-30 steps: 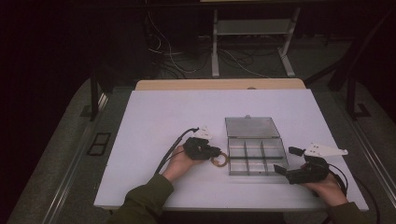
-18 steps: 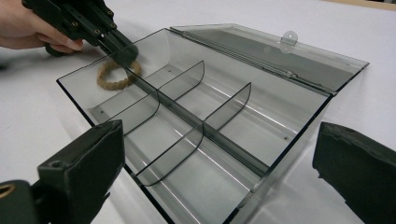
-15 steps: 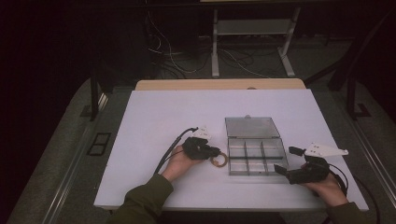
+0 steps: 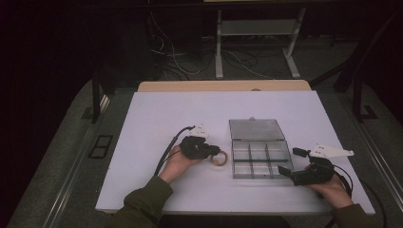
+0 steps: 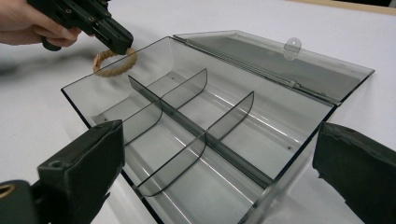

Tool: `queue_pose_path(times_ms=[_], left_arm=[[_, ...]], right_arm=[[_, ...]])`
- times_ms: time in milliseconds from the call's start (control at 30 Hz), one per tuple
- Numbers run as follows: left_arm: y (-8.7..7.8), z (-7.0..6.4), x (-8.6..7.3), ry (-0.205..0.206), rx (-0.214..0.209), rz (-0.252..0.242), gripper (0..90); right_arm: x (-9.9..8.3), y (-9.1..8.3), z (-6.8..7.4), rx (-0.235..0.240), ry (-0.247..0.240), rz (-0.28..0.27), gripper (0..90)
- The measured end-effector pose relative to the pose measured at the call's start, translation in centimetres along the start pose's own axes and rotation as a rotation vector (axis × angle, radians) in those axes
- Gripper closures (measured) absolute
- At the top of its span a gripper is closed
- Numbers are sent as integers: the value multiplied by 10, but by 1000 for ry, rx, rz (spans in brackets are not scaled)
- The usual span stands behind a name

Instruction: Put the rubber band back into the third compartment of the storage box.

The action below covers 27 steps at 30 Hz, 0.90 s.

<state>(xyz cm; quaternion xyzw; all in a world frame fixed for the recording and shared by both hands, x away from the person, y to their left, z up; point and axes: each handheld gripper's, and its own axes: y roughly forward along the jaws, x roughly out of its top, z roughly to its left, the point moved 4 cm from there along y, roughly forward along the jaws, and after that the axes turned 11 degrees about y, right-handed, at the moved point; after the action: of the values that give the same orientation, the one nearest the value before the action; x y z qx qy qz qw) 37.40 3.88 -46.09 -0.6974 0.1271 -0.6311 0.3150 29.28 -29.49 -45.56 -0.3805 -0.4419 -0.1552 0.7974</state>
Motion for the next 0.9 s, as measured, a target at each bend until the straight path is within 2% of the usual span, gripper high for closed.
queue_pose_path(times_ms=[400,900], left_arm=[[-7,-2,14,21,0,-32,840],[-1,-2,47,57,-11,-87,840]], right_arm=[[-1,0,-1,-7,0,8,20],[-1,0,-1,-7,2,5,20]])
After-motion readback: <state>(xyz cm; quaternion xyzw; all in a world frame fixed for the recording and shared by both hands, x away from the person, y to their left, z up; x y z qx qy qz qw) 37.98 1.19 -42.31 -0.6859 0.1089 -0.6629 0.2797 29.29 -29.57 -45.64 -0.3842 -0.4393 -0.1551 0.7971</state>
